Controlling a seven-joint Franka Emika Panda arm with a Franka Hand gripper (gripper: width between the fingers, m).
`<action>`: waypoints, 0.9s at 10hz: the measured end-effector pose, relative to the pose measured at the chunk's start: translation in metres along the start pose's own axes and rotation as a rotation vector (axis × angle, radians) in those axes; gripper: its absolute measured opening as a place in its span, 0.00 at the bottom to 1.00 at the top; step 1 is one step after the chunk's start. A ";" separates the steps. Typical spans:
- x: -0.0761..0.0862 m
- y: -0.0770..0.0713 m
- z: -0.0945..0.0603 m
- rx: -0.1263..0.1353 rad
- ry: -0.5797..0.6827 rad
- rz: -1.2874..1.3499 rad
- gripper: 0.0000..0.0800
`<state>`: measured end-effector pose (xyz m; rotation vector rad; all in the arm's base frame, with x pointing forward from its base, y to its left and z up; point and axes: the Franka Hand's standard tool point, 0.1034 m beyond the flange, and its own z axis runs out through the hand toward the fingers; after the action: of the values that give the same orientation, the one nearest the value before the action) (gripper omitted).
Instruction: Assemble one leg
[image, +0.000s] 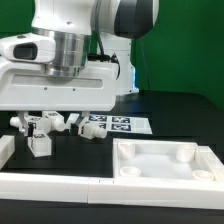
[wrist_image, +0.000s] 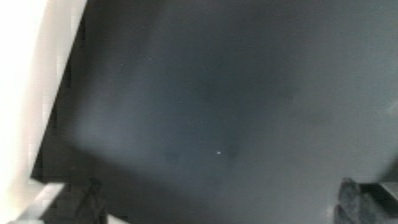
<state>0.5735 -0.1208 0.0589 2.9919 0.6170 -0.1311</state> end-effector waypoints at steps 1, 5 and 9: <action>0.001 -0.002 0.001 0.017 -0.061 -0.002 0.81; -0.026 0.006 0.003 0.033 -0.370 0.084 0.81; -0.031 -0.005 0.004 0.084 -0.620 0.174 0.81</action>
Offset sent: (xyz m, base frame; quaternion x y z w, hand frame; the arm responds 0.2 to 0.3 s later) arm -0.0148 -0.0318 0.0196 -0.0674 -0.2157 0.0254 0.9738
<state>0.5429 -0.1289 0.0579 2.8151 0.2808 -1.0356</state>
